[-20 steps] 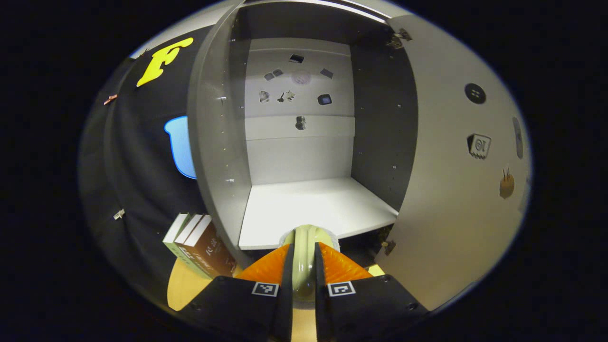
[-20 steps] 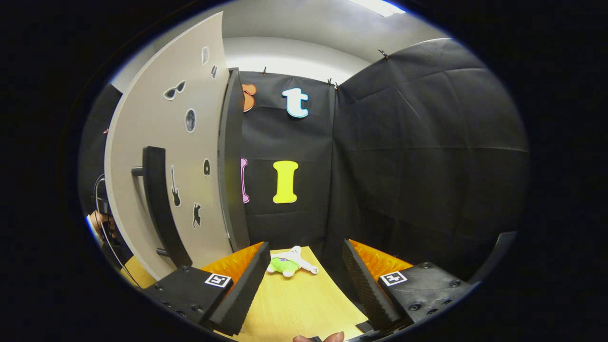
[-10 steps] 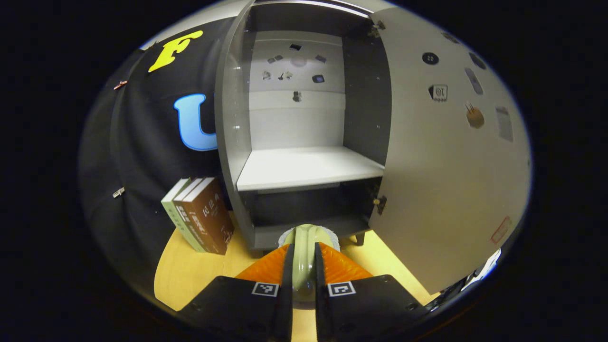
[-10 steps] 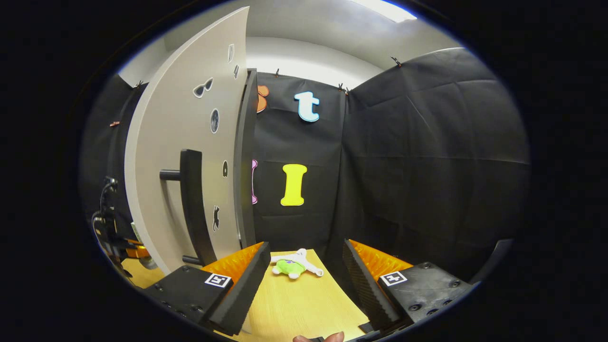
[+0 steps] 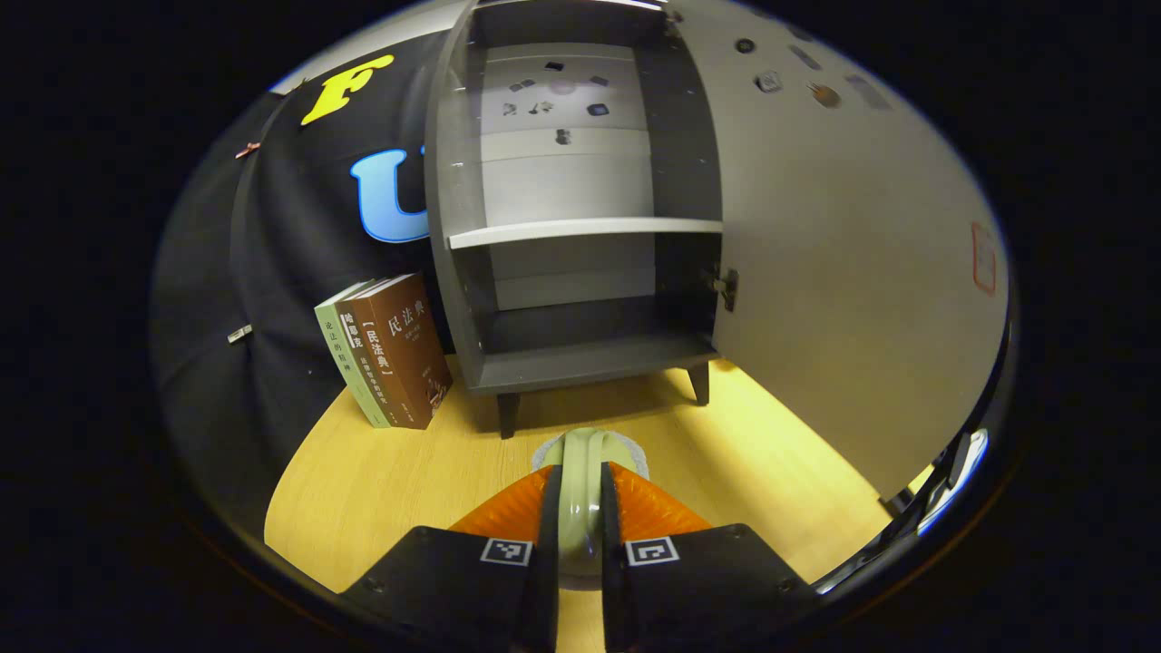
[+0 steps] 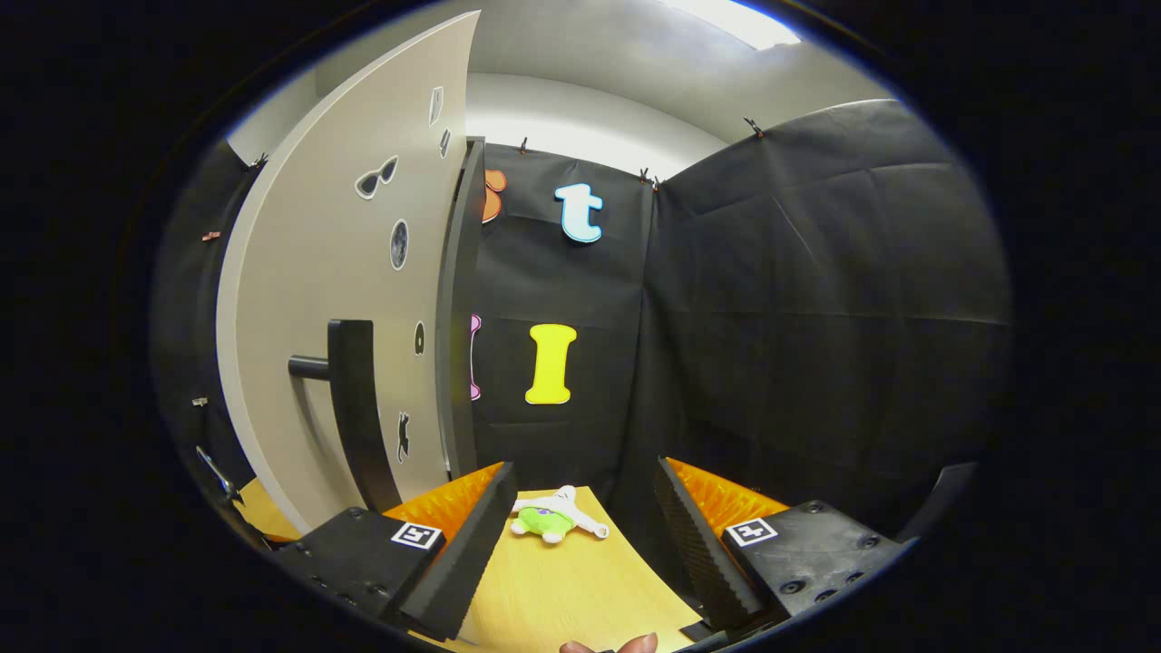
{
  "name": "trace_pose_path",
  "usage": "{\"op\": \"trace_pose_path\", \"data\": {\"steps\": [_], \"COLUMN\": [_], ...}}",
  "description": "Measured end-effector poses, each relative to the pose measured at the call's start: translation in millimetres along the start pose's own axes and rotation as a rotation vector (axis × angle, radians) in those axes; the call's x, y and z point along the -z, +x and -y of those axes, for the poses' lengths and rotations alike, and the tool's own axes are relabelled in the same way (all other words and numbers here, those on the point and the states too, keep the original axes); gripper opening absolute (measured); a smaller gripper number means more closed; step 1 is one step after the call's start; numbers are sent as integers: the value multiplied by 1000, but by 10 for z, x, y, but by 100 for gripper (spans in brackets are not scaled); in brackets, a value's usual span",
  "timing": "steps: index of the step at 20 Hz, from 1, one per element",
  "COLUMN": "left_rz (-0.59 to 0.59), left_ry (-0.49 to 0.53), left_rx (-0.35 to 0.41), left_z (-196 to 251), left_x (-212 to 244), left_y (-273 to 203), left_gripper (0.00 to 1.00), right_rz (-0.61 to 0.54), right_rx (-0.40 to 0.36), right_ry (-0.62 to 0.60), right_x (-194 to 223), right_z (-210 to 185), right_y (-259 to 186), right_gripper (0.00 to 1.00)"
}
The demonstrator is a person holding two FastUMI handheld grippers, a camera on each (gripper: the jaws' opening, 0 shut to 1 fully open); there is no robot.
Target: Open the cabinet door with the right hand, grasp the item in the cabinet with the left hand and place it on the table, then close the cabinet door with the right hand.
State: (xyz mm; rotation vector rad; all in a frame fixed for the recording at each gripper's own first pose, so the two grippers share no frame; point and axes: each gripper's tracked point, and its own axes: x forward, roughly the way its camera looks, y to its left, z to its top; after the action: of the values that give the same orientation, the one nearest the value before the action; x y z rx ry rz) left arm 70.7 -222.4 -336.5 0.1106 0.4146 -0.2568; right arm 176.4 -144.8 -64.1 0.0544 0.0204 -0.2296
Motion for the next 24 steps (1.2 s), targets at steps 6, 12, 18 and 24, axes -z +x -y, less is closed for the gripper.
{"op": "trace_pose_path", "data": {"steps": [6, 12, 18, 24], "left_rz": [-29, -70, -96, -102], "left_ry": [-6, 29, 31, 46], "left_rx": [17, 5, 2, 7], "left_z": [368, 591, 729, 772], "left_x": [569, 1030, 1251, 1318], "left_y": [95, 293, 398, 434], "left_gripper": [23, 23, 23, 29], "right_rz": [-5, -4, -6, -40], "right_rx": [-18, -25, -19, -5], "right_ry": [4, 20, 21, 38], "right_x": [-67, -104, -104, -17], "right_z": [-99, -105, -25, 60], "right_y": [71, 123, 141, 172], "right_gripper": [98, 96, 98, 98]}}
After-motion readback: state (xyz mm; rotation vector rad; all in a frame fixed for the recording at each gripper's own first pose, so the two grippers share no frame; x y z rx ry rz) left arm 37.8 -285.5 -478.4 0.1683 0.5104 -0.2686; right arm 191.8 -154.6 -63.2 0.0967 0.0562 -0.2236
